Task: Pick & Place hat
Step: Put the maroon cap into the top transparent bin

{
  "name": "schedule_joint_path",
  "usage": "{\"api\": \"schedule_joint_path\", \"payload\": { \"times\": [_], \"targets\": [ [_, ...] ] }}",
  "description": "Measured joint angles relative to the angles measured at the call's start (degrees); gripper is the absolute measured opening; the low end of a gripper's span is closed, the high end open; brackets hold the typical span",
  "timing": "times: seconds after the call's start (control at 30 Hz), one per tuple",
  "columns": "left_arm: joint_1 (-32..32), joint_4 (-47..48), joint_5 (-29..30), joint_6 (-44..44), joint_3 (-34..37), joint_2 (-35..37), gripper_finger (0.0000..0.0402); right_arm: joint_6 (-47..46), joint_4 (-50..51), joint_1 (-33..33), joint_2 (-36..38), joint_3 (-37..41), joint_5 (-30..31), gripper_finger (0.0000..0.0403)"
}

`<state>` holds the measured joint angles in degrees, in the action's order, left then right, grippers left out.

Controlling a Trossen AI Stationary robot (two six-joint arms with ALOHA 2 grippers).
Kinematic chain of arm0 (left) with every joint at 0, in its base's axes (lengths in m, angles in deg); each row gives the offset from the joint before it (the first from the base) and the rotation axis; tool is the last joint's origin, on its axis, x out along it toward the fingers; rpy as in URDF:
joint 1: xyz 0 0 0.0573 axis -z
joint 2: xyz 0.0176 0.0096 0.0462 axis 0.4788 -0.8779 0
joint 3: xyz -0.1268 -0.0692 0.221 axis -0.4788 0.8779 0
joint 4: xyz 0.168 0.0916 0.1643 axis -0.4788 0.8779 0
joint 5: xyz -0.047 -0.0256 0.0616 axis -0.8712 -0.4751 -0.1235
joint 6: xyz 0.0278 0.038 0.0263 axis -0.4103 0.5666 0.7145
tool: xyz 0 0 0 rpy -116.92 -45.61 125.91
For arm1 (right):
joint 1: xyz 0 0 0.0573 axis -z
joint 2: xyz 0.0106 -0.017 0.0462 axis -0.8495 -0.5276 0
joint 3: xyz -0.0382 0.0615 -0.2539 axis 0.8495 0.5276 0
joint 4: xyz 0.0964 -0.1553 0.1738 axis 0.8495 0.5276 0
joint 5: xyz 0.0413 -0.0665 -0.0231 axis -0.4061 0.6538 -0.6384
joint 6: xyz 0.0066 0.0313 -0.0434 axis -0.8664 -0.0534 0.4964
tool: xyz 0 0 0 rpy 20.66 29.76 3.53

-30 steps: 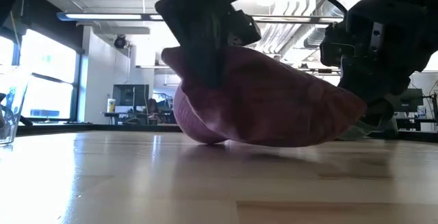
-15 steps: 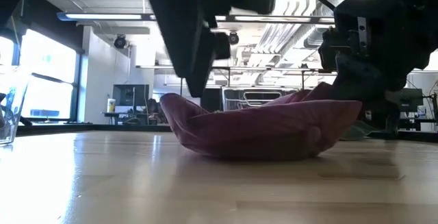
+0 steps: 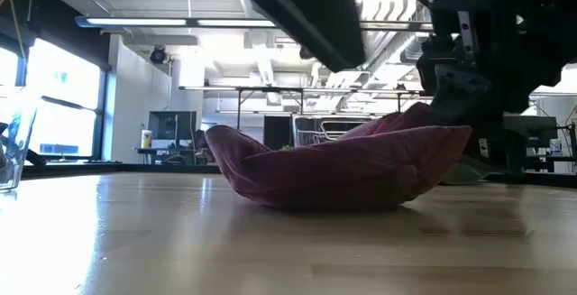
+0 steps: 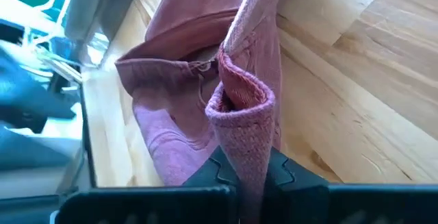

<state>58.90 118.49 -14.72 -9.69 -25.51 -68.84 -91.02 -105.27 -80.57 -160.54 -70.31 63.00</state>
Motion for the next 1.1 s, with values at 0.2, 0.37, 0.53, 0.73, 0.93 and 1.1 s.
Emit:
{"api": "schedule_joint_path", "payload": {
  "times": [0.2, 0.37, 0.53, 0.73, 0.93, 1.1],
  "targets": [
    [-3.29, 1.18, -3.11, -6.1, 0.0, -0.48, 0.0191, -0.33, -0.87, 0.7, 0.0, 0.0, -2.61, 0.0009],
    [-8.41, 3.61, -14.06, -9.86, 0.28, -0.06, 0.0154, -0.6, -0.9, 0.66, 0.0, 0.0, -2.59, 0.0004],
    [-12.12, 2.34, -21.76, -10.14, 0.11, -0.2, 0.0097, -0.54, -0.88, 0.64, 0.0, 0.0, -2.47, 0.0014],
    [-13.63, 5.05, -18.3, -16.78, 0.28, -2.13, 0.0064, -2.37, 1.95, 0.64, 0.0, 0.0, -1.77, 0.0008],
    [-13.34, 6.43, -20.15, -18.16, 0.17, -2.01, 0.0086, -2.98, 3.65, 0.64, 0.0, 0.0, -1.98, 0.001],
    [-13.43, 8.27, -22.07, -20.35, 2.69, -2.8, 0.0121, -3.02, 2.48, 0.52, 0.0, 0.0, -2.19, 0.0013]
  ]
}}
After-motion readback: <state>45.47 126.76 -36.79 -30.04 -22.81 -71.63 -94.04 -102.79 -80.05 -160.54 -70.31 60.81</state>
